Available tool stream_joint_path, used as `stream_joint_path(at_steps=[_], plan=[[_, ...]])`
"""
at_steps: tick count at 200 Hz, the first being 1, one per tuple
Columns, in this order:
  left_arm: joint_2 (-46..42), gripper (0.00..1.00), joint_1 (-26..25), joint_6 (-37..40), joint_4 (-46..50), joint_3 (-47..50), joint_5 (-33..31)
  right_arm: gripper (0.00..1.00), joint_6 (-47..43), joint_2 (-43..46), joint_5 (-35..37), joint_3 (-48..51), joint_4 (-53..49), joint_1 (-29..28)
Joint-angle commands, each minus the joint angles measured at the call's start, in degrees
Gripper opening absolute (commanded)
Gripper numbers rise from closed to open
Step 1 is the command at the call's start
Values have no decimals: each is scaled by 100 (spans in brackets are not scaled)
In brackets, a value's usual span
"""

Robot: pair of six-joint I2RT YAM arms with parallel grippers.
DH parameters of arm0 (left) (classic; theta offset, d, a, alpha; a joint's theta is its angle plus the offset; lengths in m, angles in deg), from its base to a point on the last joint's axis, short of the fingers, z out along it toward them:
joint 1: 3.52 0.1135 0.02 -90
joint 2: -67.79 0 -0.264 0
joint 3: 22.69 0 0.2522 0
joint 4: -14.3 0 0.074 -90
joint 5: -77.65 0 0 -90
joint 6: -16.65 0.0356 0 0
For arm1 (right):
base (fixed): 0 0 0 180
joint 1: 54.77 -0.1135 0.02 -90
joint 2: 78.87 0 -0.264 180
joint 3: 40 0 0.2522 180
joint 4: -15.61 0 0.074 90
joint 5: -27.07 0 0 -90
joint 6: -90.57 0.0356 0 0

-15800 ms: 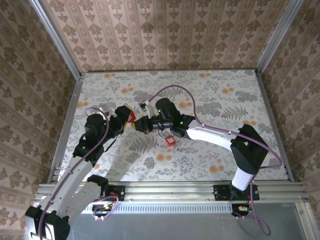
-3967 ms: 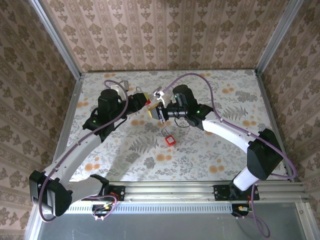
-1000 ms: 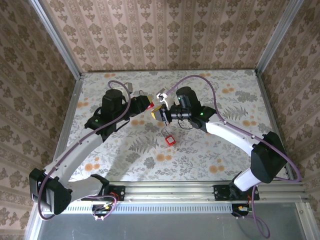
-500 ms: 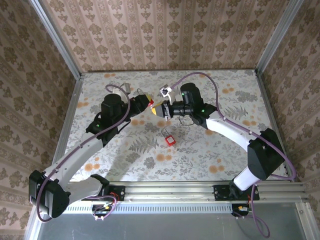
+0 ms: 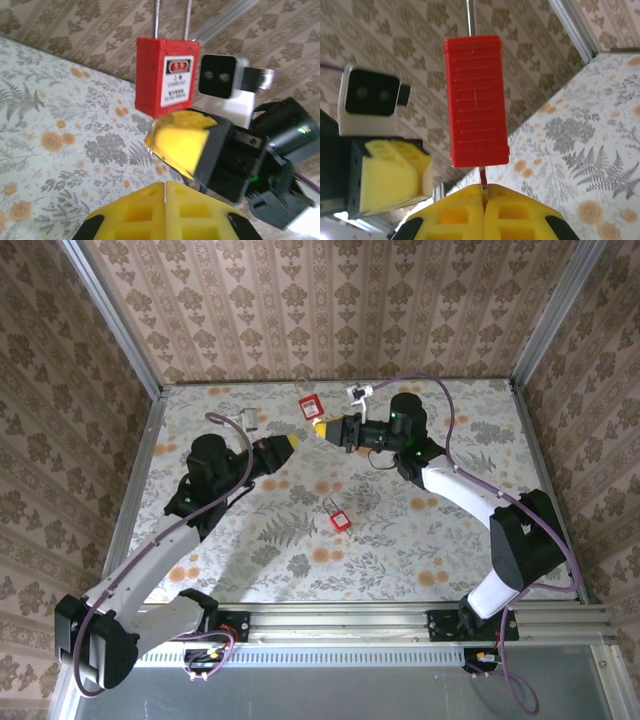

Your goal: Unlock with the key

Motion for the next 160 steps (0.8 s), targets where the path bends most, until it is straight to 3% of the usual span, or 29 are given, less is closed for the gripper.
stream_joint_path(at_steps=[1,31,41,51,88,120,160], plan=[[-20,0,82,166,-393,-130,580,0,608,-141,-465,-313,736,-15],[11,1,184,-125,-417,-131,537,0,-340,42,-258,-523,-593,-100],[-94,29,378,-256,-328,-86,438,0,-879,171,19,-577,-1267,-179],[-187,47,409,-308,-165,-93,358,0,-1358,305,356,-605,-1771,-291],[-501,85,352,-664,1000,-297,-145,0,-2739,622,1908,-760,-3033,-738],[-291,90,255,-1608,1288,-278,-146,0,-4032,600,3513,-1100,-3784,-1488],[-328,94,254,-1772,1565,-415,-411,0,-4527,522,4311,-1190,-3923,-1869]])
